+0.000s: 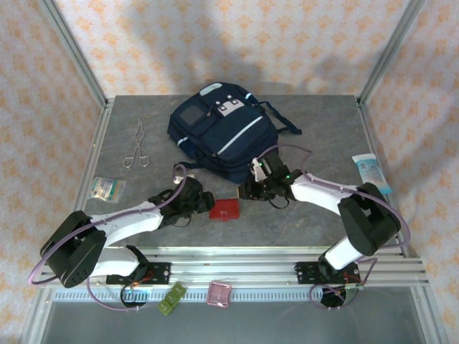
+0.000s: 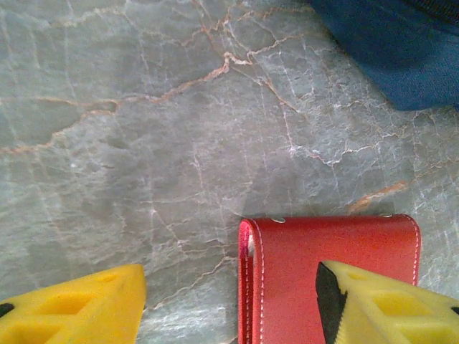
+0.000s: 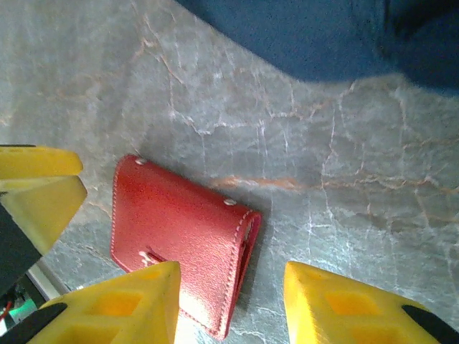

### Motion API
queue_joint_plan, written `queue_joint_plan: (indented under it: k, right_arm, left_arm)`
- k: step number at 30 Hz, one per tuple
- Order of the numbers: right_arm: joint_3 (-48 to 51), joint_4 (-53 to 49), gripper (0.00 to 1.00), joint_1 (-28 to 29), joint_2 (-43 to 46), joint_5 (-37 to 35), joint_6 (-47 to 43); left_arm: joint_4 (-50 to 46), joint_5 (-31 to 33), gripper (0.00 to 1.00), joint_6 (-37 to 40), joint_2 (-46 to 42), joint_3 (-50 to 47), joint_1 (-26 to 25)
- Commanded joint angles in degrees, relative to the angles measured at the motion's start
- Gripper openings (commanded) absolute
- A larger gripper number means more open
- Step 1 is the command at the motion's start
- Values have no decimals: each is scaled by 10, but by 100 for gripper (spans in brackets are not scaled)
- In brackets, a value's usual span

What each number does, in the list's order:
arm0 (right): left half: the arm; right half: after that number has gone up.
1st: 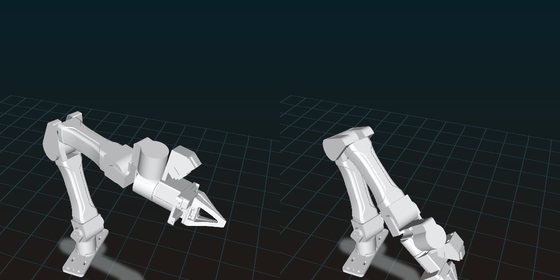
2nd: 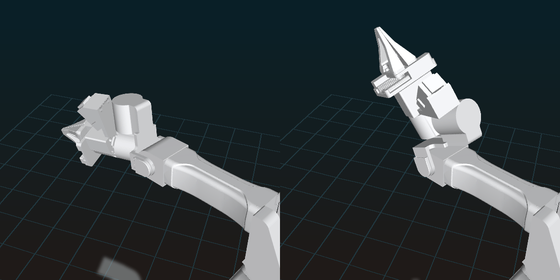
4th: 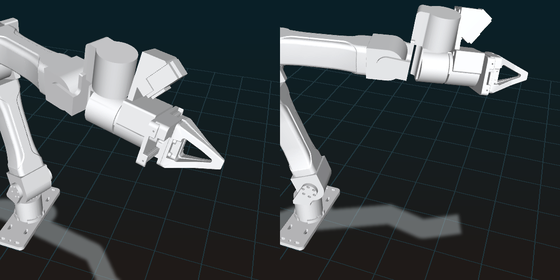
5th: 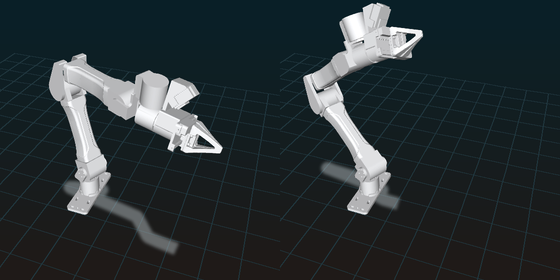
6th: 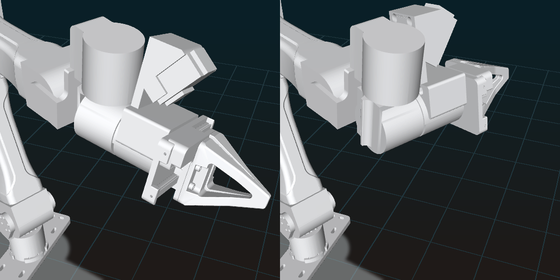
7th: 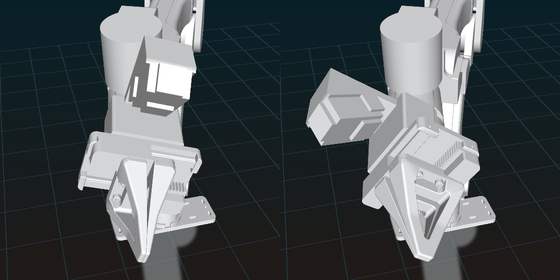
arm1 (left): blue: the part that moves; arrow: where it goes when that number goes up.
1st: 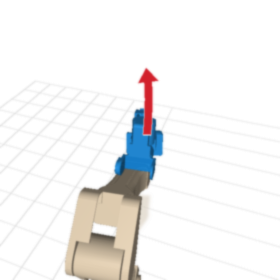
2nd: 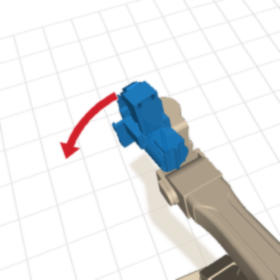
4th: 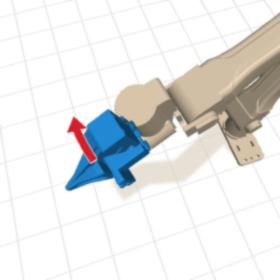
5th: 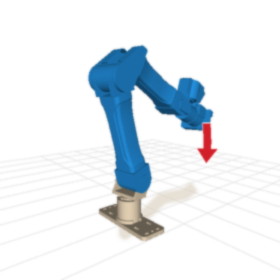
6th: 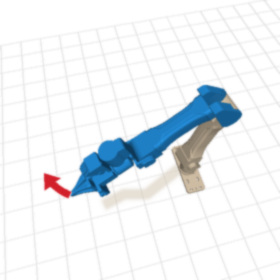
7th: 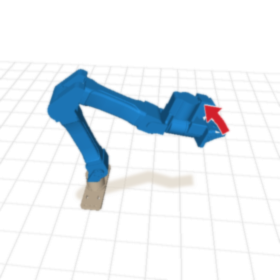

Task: Pack books, pencil case, and school supplies into a backpack

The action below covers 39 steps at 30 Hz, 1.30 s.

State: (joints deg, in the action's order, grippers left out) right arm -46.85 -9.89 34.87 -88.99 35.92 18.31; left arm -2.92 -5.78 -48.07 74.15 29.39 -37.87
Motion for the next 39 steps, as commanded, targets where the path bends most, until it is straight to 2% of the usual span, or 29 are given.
queue_joint_plan:
  k: [1, 5, 9, 16, 18, 21, 25, 29, 34, 38, 39]
  right_arm:
    - [11, 20, 41, 6, -17, 8, -7]
    - [16, 28, 41, 15, -35, 12, -8]
    - [21, 44, 40, 19, -49, 20, -1]
    - [28, 79, 37, 19, -69, 50, 11]
    - [31, 88, 38, 20, -76, 58, 14]
    - [34, 102, 39, 20, -83, 77, 18]
    - [33, 117, 40, 19, -95, 94, 23]
    - [40, 156, 38, 20, -97, 141, 38]
    - [46, 172, 21, 18, -84, 169, 44]
    - [50, 151, 3, 8, -60, 154, 44]
    - [52, 143, 0, 2, -51, 150, 42]
  left_arm:
    - [69, -26, 65, -33, 24, -7, -8]
    - [100, -40, 63, -36, 52, -8, -14]
    - [122, -56, 54, -42, 84, -8, -18]
    - [127, -59, 25, -41, 107, 0, -29]
    - [131, -62, 11, -39, 108, -2, -29]
    - [137, -65, 1, -38, 106, -4, -29]
    - [143, -67, 0, -35, 106, -4, -29]
    - [153, -70, 0, -35, 108, -7, -29]
    - [156, -69, 0, -34, 108, -8, -29]
    - [141, -57, 0, -26, 99, 2, -29]
    - [135, -52, 3, -23, 93, 8, -29]
